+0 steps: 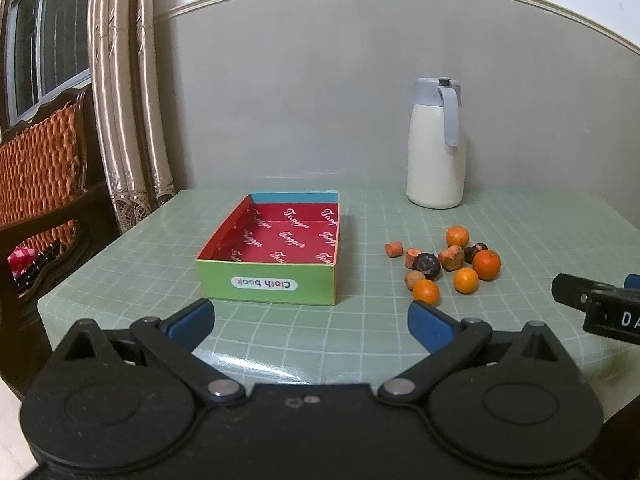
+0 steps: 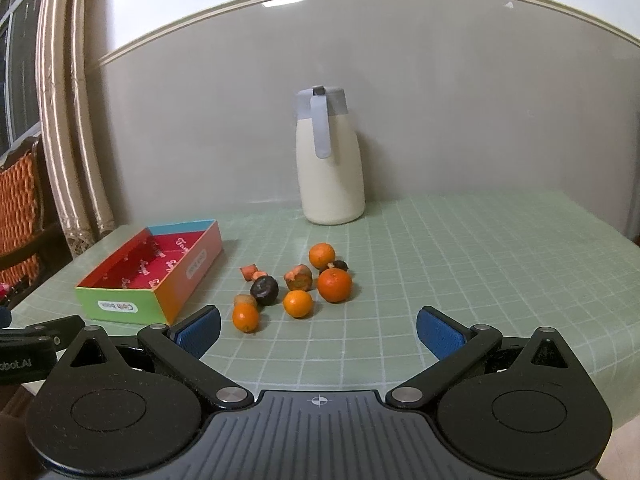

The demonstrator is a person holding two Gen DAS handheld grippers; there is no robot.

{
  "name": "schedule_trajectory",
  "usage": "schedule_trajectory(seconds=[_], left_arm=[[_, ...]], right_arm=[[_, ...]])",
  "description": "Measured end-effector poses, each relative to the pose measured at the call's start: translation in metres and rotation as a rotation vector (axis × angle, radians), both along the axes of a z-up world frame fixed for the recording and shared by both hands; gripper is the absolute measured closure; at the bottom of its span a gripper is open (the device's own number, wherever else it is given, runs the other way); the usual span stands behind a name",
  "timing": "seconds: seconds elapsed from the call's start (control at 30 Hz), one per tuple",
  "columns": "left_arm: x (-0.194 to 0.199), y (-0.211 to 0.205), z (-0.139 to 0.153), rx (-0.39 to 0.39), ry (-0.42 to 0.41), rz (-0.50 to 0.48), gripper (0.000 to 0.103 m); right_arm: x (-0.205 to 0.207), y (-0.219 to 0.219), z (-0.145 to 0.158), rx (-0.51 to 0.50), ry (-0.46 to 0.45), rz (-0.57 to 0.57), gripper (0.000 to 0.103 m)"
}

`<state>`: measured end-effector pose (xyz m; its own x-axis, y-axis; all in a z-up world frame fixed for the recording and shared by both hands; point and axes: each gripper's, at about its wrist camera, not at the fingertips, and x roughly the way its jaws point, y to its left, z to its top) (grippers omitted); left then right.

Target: Organize fruits

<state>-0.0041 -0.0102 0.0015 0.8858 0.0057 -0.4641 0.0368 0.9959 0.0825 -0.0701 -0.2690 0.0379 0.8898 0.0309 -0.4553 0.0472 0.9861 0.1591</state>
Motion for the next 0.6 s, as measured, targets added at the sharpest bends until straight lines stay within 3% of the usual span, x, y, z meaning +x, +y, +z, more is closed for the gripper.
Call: schedule_trajectory(seconds=[0.6], left_arm=[[-0.0001, 0.0051, 0.0016, -0.018, -0.003, 0.018, 0.006]], right_arm=[[-0.003, 0.0089, 0.0036, -0.012, -0.001, 0.01, 0.0]])
